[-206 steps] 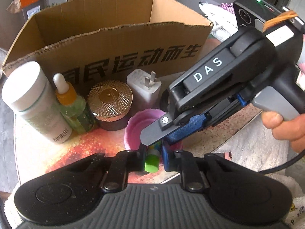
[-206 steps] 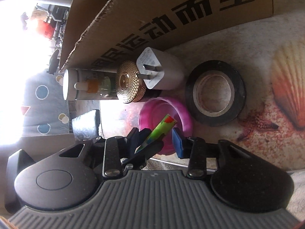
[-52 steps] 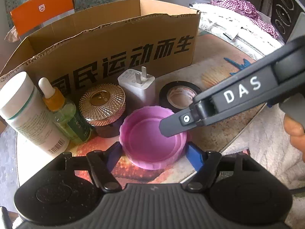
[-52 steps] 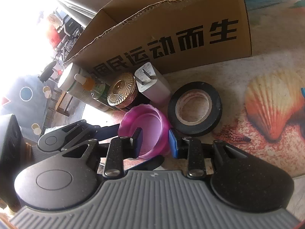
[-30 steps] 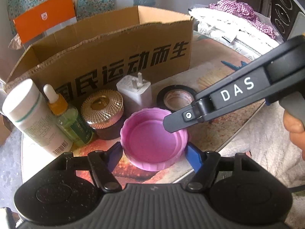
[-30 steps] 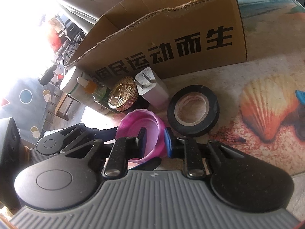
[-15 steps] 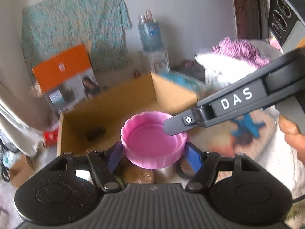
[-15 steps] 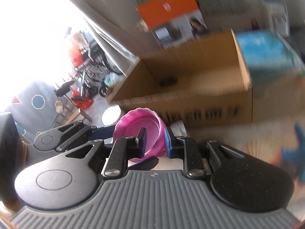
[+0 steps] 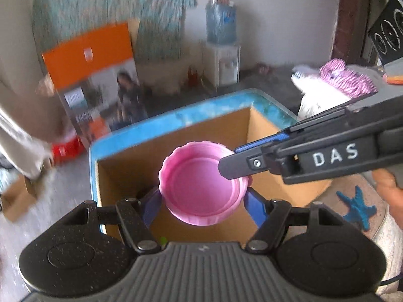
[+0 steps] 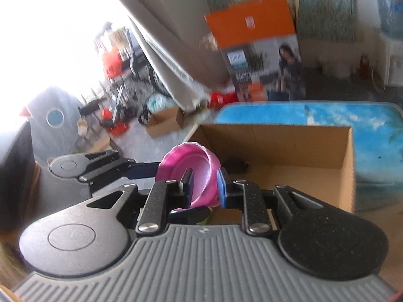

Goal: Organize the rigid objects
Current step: 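Carry the pink bowl into the box and open both grippers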

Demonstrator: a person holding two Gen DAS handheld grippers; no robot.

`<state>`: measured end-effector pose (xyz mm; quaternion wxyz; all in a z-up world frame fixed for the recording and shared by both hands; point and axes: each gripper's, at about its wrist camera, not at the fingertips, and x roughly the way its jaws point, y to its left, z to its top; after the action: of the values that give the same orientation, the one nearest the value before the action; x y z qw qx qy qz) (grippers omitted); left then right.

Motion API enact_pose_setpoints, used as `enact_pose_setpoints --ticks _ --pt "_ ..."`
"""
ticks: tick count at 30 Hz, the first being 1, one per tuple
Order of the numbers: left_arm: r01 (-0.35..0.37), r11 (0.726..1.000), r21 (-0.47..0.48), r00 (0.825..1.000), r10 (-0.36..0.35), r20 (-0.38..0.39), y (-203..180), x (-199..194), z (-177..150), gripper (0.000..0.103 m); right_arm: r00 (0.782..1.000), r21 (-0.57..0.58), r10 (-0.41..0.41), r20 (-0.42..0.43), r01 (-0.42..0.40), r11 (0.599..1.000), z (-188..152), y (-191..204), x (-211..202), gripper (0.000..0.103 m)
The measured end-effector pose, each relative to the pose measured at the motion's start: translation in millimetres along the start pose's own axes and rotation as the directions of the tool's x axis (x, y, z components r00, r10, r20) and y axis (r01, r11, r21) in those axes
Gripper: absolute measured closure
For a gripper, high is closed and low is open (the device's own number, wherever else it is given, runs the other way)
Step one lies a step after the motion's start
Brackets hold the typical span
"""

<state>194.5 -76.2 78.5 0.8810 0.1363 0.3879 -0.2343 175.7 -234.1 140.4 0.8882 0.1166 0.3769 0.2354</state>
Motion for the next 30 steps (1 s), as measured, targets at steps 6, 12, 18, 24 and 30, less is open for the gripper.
enact_pose_setpoints --ticks 6,12,18,24,30 --pt "0.048 0.998 -0.032 0.977 -0.054 -0.204 30 61 -3 0.031 0.974 0.098 0.024 -0.226 -0.002 0.995 19 -31 77 0.084" --pt "0.103 0.992 -0.067 0.921 -0.12 -0.371 37 98 -15 0.031 0.91 0.15 0.051 -0.412 0.012 0.989 6 -49 128 0.083" --pt "0.121 0.989 -0.09 0.87 -0.149 -0.471 42 119 -23 0.031 0.852 0.168 0.067 -0.52 0.025 0.985 -8 -58 157 0.082" --pt "0.119 0.989 -0.091 0.837 -0.149 -0.526 44 128 -26 0.031 0.807 0.211 0.101 -0.582 0.03 0.977 -12 -67 182 0.082" --pt "0.107 0.989 -0.1 0.85 -0.143 -0.507 48 117 -21 0.024 0.795 0.249 0.13 -0.593 0.027 0.968 -14 -70 192 0.079"
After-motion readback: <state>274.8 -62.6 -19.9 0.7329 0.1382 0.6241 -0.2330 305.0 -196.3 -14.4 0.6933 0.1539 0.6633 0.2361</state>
